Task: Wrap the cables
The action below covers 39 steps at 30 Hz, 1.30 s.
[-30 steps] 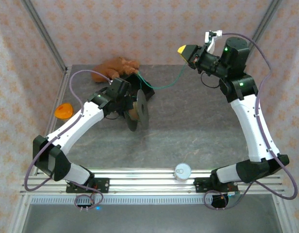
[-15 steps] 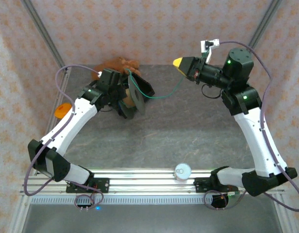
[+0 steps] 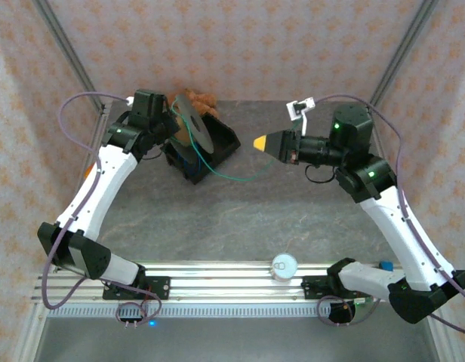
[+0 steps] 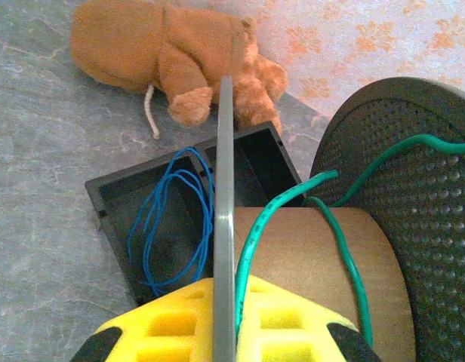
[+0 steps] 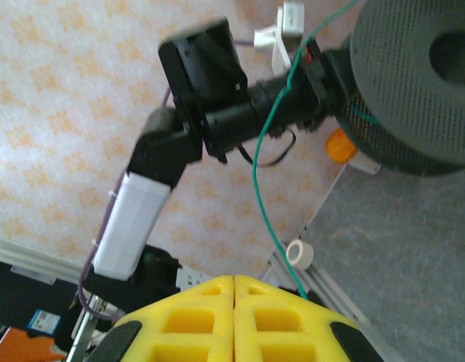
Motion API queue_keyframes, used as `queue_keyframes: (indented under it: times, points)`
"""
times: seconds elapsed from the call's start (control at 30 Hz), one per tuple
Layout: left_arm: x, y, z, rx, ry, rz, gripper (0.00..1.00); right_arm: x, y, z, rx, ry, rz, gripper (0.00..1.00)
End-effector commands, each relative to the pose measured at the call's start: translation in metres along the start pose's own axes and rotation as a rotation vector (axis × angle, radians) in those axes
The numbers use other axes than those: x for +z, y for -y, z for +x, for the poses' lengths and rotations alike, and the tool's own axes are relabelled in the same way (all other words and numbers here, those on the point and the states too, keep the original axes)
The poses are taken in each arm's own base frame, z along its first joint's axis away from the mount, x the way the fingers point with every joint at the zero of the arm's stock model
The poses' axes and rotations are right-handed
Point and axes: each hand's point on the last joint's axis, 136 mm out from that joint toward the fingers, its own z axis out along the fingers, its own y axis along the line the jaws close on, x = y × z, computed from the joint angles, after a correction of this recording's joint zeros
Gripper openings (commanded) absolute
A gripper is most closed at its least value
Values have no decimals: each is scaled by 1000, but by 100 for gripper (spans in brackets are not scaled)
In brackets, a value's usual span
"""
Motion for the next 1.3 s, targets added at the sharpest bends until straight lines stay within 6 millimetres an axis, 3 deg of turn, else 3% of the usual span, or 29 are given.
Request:
queue_keyframes:
  times: [0.0,0.4,0.67,0.83,1.03,1.2,1.27]
  points:
    - [-11,4,-35,-85,104,36,0,-2,-9,25,-51,-74,-39,0]
    - [-24,-48,-80,-225,173,15,0,-12,65,64,4,-128,239,0]
    - [-24,-70,-101,-338,184,51,0,-7,90,79,47,-178,278,0]
    - [-24,-71,-107,-348,192,61,0,3,93,91,95,-224,203,0]
    - [-22,-70,-112,-328,201,61,0,10,80,118,58,-318,127,0]
    - [-19,-59,-112,-292,181,114,0,15,68,141,-13,-399,98,0]
    - [-16,-50,-110,-260,147,154,0,13,73,142,-52,-400,162,0]
